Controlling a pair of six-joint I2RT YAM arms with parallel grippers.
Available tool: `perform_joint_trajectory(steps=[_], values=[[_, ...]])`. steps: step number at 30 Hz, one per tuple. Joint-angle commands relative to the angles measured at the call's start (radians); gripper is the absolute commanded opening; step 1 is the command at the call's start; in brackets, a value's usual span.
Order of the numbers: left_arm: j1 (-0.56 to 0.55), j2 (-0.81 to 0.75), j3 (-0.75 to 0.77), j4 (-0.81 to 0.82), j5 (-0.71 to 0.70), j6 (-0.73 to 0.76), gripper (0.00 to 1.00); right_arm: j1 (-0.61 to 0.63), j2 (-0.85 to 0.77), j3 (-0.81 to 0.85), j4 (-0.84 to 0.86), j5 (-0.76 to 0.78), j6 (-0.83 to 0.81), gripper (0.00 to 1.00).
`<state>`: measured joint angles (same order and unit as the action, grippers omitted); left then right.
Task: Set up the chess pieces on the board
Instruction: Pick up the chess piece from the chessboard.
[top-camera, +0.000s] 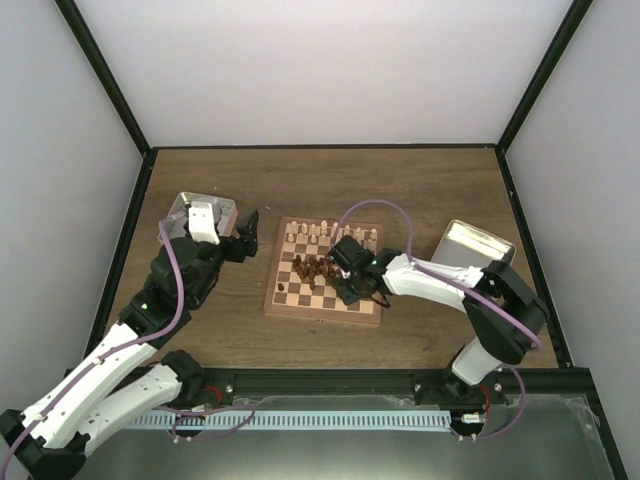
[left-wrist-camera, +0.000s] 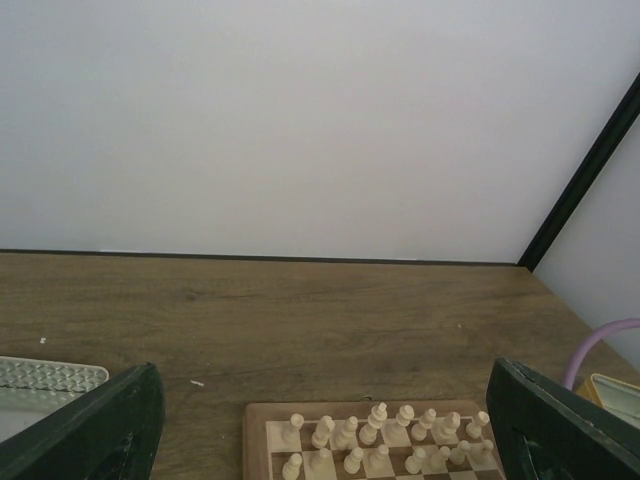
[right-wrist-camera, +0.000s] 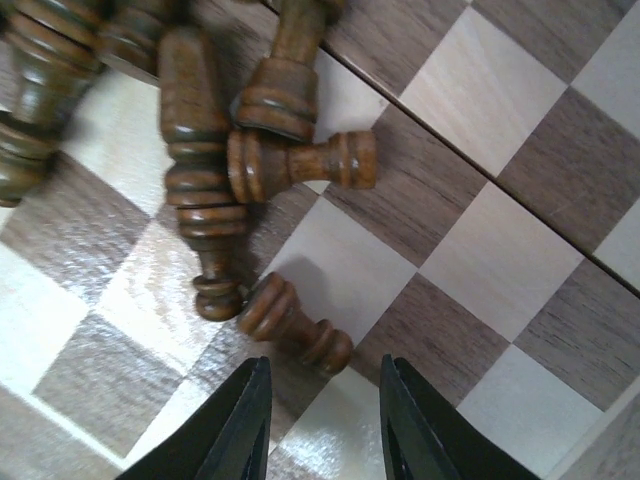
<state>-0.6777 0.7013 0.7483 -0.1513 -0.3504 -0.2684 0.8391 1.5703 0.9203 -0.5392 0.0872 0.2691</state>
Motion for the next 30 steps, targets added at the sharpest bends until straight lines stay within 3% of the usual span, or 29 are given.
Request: perform_joint_trajectory(steps=[1, 13, 26, 30], values=[[0.004, 0.006, -0.007, 0.025, 0.0, -0.002, 0.9, -0.008, 0.027, 0.048, 0.011, 0.075, -0.019, 0.33], [0.003, 0.014, -0.008, 0.03, -0.003, 0.009, 0.9, -0.009, 0.08, 0.059, 0.069, 0.014, -0.055, 0.34], [0.004, 0.018, -0.011, 0.034, -0.002, 0.012, 0.9, -0.009, 0.113, 0.091, 0.096, 0.006, -0.021, 0.47], [0.004, 0.018, -0.012, 0.034, -0.002, 0.012, 0.9, -0.009, 0.117, 0.095, 0.1, -0.003, -0.021, 0.42]])
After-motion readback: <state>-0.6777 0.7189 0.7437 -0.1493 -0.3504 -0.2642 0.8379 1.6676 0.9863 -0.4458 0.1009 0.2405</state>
